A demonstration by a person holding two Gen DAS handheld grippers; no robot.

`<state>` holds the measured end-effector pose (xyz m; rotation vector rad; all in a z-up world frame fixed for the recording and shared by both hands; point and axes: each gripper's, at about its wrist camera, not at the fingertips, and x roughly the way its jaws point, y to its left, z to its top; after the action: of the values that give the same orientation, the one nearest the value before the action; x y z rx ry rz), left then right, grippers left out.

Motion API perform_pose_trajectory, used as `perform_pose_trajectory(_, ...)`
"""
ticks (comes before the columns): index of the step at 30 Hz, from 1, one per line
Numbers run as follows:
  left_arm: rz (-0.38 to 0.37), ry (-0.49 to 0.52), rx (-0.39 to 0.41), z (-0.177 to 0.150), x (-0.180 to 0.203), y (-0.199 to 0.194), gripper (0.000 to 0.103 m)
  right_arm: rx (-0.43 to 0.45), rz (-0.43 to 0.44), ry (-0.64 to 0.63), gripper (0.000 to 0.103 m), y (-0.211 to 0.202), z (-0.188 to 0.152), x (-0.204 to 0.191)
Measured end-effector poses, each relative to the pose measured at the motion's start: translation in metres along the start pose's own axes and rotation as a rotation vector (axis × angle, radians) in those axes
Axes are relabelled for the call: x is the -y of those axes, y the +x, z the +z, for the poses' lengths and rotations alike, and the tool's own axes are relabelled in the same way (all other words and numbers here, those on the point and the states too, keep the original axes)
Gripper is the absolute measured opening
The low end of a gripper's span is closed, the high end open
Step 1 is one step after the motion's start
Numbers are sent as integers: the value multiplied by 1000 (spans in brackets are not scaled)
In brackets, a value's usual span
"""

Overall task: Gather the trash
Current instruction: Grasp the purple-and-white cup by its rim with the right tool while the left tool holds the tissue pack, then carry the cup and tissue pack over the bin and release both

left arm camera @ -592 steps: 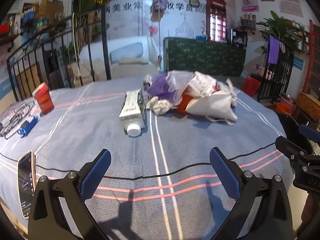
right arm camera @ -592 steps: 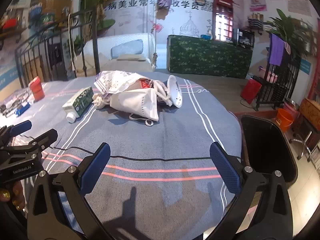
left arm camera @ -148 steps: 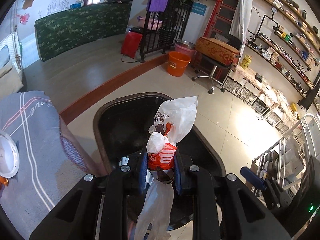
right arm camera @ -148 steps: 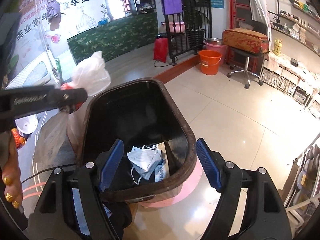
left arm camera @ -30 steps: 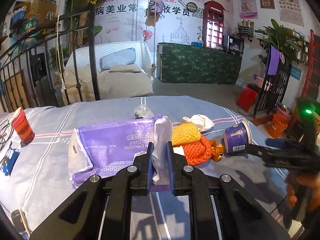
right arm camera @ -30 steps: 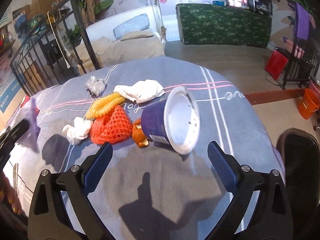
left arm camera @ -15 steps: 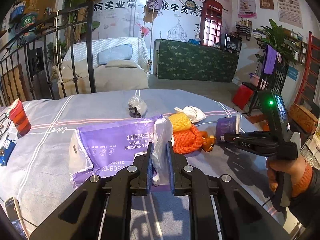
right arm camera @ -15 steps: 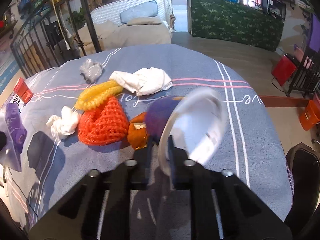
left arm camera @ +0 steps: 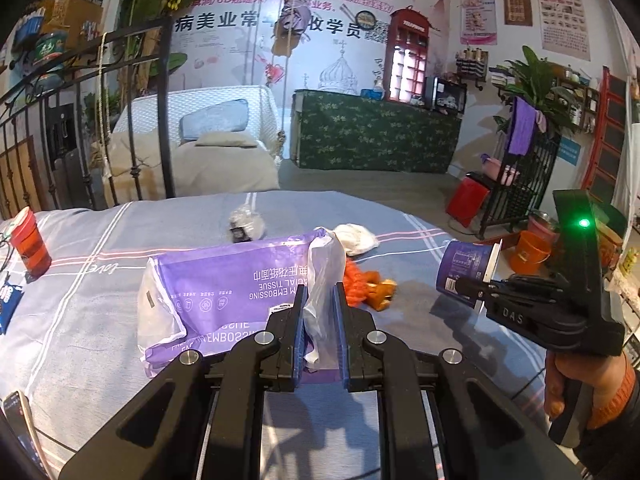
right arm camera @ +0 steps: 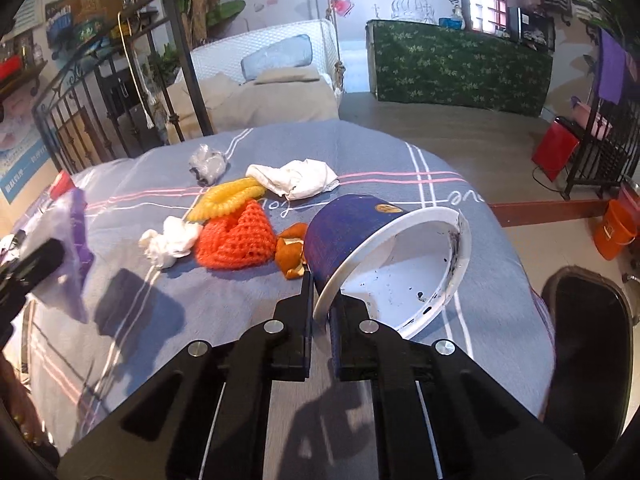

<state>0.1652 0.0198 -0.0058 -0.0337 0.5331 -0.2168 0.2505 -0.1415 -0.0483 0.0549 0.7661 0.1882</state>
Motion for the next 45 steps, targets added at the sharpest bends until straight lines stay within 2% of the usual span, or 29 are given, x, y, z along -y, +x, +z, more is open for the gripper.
perform_pose_trajectory(6,-56,41,13,0,27,-5,13,27,-9,46,8,-31,-17,17)
perform_pose_trajectory(14,-139,115,29,-2,67,-7,13,61,-85,86,8,-65,-42,47)
perform_pose_trajectory(26,-289,254,45,-9,137,-4,13,86,-192,224,8,-103,-80,114)
perform_pose_trajectory(36,-386,318,35,-14,178,6,13,57,-297,322,8,-101,-103,176)
perform_pose_trajectory(45,-444,378,31,-19,208,13,13,-26,-320,427,8,-69,-122,225)
